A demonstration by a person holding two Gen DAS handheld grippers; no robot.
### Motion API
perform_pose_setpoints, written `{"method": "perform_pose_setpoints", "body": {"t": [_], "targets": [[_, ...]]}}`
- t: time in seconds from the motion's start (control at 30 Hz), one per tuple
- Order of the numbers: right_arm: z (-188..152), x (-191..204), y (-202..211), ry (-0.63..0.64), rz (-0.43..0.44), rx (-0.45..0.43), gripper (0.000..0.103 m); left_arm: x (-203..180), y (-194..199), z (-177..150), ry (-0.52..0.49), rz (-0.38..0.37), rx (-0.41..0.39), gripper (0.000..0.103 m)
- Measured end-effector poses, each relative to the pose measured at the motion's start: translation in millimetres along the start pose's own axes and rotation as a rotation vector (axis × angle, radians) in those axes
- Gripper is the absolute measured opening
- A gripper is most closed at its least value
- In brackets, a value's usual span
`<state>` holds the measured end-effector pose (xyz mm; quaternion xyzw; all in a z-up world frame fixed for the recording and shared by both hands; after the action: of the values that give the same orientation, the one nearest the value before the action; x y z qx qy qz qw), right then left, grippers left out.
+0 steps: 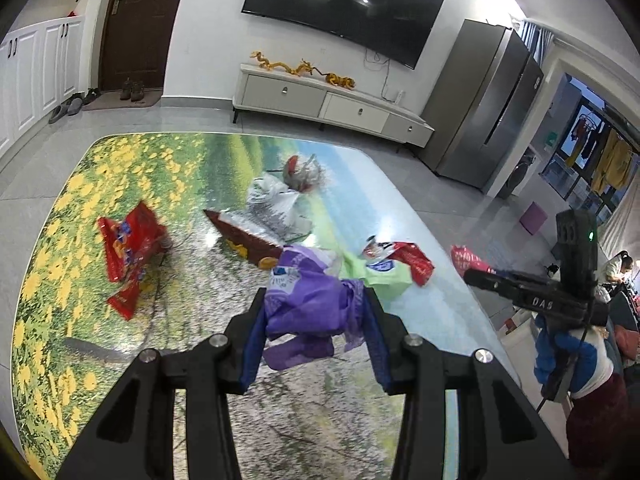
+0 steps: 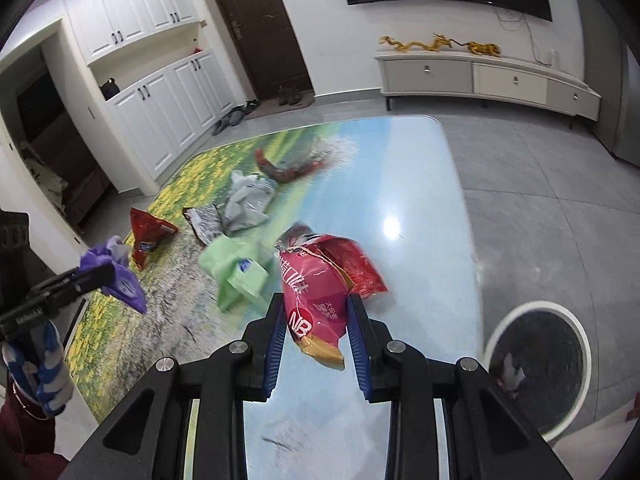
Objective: Collect trash
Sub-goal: 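Carry both bags to the white bin and open both grippers over it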
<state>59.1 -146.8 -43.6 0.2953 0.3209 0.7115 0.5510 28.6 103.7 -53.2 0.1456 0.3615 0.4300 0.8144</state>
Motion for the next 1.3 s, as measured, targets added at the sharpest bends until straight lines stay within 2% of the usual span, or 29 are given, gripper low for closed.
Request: {"method": "perform_pose_setpoints", "body": {"t": [0.33,0.67,1.0,1.23,1.3], "targets": [[-24,-80,19,-0.162,-0.053,-0.032,0.028,-64,-48,30,-0.094,-0.085,0.063,0.042],[-49,-191,30,-0.367,-0.206,-0.035,0.029,-160,-162,51,-0.228,-0.176,0.206,0.042],[-72,-261,7,-0.458,-0.333,0.030,0.031,-226,-287,50,-0.288,-0.176,0.352,0.044],[-81,-284,-19,-0.474,-0.359,0.086,0.031,-251,-346,34,-0.310,-0.136,0.411,0.047],[-80,-288,-27,-0.468,-0.380,0.104,0.031,-254,-359,31,-0.300,-0.145,0.429,0.050]]}}
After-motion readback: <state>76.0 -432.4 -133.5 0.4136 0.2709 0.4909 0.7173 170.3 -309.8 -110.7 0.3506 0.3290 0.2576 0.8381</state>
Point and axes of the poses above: each gripper's, at about its wrist camera, not at the fingertips, and y roughly against the way its jaws point, x to its left, z to its top, the point moved 2 cm from there along -y, roughly the way its jaws point, and after that the axes turned 15 degrees about -z, right-handed, at the moved point
